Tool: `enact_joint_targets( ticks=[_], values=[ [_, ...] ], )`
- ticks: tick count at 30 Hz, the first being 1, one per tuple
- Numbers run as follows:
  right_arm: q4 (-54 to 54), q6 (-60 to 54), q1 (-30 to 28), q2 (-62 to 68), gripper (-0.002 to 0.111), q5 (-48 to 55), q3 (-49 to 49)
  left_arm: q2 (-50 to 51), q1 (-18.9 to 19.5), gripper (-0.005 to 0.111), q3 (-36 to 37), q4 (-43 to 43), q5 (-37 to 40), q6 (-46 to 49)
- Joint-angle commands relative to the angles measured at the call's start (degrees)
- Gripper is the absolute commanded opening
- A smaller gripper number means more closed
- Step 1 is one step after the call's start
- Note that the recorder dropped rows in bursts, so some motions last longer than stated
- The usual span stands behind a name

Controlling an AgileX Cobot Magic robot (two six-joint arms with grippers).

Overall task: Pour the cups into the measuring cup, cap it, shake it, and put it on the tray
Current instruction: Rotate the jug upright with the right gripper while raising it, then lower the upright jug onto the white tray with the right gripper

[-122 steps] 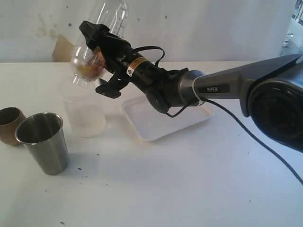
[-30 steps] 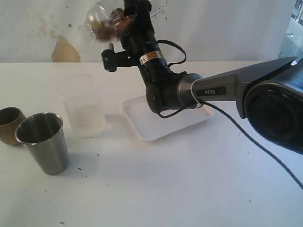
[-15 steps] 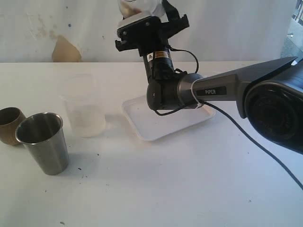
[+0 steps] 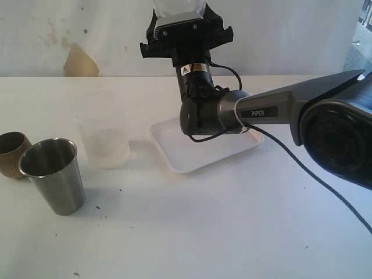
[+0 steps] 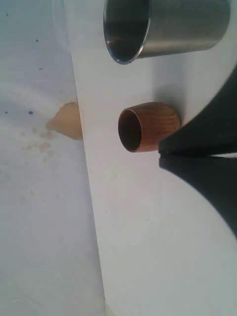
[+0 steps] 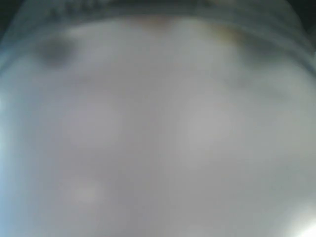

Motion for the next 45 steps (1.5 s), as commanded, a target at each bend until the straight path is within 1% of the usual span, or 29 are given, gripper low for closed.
enact_joint_targets(
  ticks=[1, 8, 9, 10, 11, 12, 13, 15, 17, 24, 27, 32, 37, 40, 43, 45],
  values=[
    [-0.2, 0.4, 0.0, -0.5, 0.000, -1.7, -0.4, -0.1, -0.1, 0.000, 0.3, 0.1, 0.0, 0.0],
    [-0.4, 0.4, 0.0, -0.5, 0.000, -1.5, -0.4, -0.1, -0.1, 0.000, 0.3, 0.1, 0.0, 0.0],
    [-0.3, 2.0, 0.0, -0.5, 0.000, -1.5, -0.4, -0.1, -0.1, 0.000, 0.3, 0.1, 0.0, 0.0],
    [-0.3, 7.7, 0.0, -0.5, 0.000, 0.7, -0.4, -0.1, -0.1, 0.000, 0.3, 0.1, 0.0, 0.0],
    [-0.2, 14.4, 0.0, -0.6, 0.000, 6.9, -0.4, -0.1, -0.1, 0.000, 0.3, 0.1, 0.0, 0.0],
    [0.5, 15.4, 0.0, -0.6, 0.000, 12.2, -0.4, -0.1, -0.1, 0.000, 0.3, 0.1, 0.0, 0.0],
    [3.0, 14.2, 0.0, -1.1, 0.000, 20.2, -0.4, -0.1, -0.1, 0.000, 0.3, 0.1, 0.0, 0.0],
    [5.7, 12.7, 0.0, -2.4, 0.000, 31.9, -0.4, -0.1, -0.1, 0.000, 0.3, 0.1, 0.0, 0.0],
    [6.0, 10.9, -0.2, -3.5, 0.000, 40.0, -0.4, -0.1, -0.1, 0.000, 0.3, 0.1, 0.0, 0.0],
    [6.2, 9.3, -0.2, -10.0, 0.000, 55.4, -0.4, -0.1, -0.1, 0.000, 0.3, 0.1, 0.0, 0.0],
    [6.2, 7.7, -0.3, -12.7, 0.000, 59.7, -0.3, -0.1, -0.1, 0.000, 0.3, 0.1, 0.0, 0.0],
    [6.3, 7.7, -1.5, -15.9, 0.000, 62.2, 3.3, -0.1, -0.1, 0.000, 0.3, 0.1, 0.0, 0.0],
    [6.3, 8.0, -3.0, -18.6, 0.000, 60.7, 10.0, -0.1, -0.1, 0.000, 0.3, 0.1, 0.0, 0.0],
    [6.3, 7.9, -3.5, -20.3, 0.000, 55.4, 15.6, -0.1, -0.1, 0.000, 0.3, 0.1, 0.0, 0.0],
    [5.8, 9.2, -3.5, -21.7, 0.000, 46.3, 21.7, -0.1, -0.1, 0.000, 0.3, 0.1, 0.0, 0.0],
    [4.0, 9.2, -3.5, -21.8, 0.000, 41.9, 24.7, -0.1, -0.1, 0.000, 0.3, 0.1, 0.0, 0.0]
  ],
)
